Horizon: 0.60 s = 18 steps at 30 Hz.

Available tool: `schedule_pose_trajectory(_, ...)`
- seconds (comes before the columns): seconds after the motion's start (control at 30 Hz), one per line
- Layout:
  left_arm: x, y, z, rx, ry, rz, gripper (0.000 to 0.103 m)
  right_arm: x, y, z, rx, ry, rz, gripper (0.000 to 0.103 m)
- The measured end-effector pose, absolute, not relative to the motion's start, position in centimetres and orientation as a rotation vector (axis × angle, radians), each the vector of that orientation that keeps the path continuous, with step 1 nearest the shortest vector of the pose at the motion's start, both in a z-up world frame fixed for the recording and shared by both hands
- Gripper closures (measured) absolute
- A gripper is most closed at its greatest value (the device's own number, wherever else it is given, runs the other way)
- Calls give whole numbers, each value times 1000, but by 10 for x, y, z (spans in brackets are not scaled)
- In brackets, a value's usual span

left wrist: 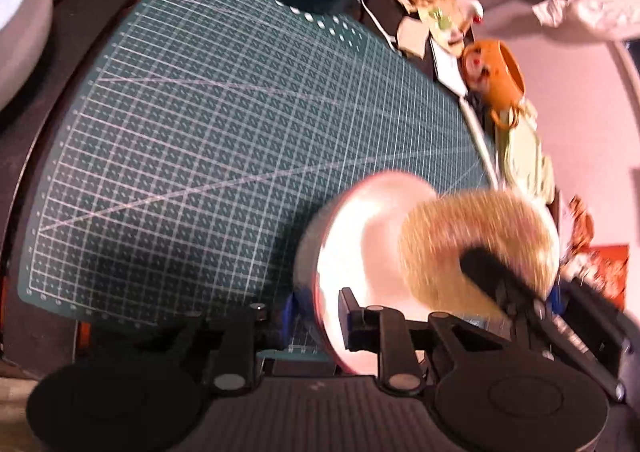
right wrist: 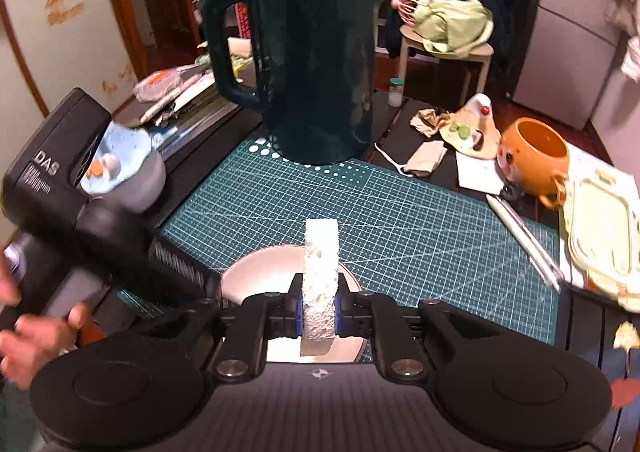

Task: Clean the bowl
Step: 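Hold the bowl with the left gripper while the right gripper scrubs inside again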

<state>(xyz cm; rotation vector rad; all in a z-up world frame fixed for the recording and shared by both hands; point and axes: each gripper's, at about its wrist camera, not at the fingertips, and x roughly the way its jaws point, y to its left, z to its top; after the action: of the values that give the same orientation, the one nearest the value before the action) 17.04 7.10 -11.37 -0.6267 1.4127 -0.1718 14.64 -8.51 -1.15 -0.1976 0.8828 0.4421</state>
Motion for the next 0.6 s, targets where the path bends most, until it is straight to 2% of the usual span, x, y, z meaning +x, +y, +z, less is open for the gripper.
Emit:
schedule_pose_trajectory(0.17, 170, 73, -129, -690, 1447, -161, 87, 148, -76, -33, -231, 892, 459, 91)
schedule_pose_trajectory(0.3, 170, 79, -131, -727, 1447, -169, 86, 145, -74, -47, -256, 874, 460, 91)
schedule_pose_trajectory(0.6, 166, 84, -122, -681, 1424, -166, 87, 131, -72, -31, -470, 755, 412, 91)
